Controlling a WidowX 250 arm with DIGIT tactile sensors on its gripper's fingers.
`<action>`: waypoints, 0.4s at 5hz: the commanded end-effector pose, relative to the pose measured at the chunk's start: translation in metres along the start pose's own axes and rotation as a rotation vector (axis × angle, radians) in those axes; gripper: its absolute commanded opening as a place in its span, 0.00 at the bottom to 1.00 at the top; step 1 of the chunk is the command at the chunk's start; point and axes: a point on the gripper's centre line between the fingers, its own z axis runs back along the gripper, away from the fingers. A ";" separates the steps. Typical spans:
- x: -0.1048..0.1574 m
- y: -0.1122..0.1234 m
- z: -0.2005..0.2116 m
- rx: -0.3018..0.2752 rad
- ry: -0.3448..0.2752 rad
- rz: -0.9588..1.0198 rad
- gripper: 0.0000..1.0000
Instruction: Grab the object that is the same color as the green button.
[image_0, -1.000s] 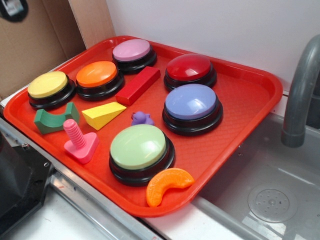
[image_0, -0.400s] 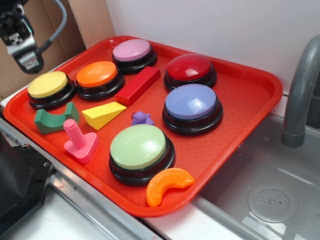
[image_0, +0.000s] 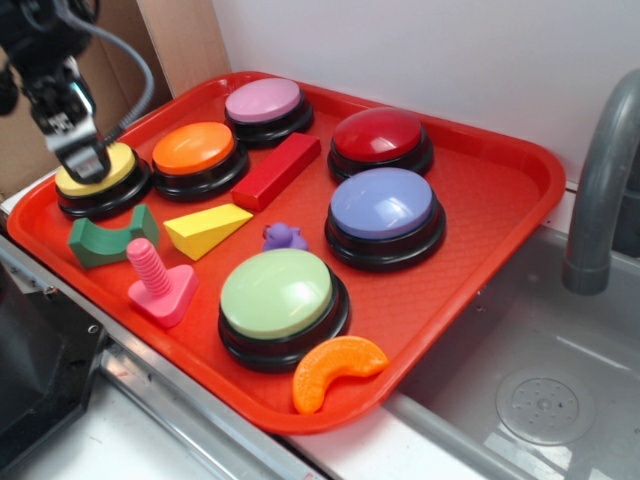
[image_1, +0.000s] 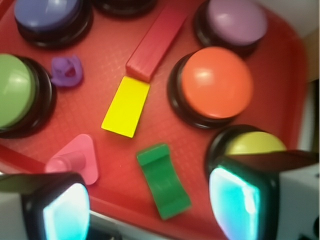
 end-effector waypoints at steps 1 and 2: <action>0.006 0.000 -0.036 -0.030 0.022 -0.050 1.00; 0.004 0.005 -0.055 -0.073 0.039 -0.041 1.00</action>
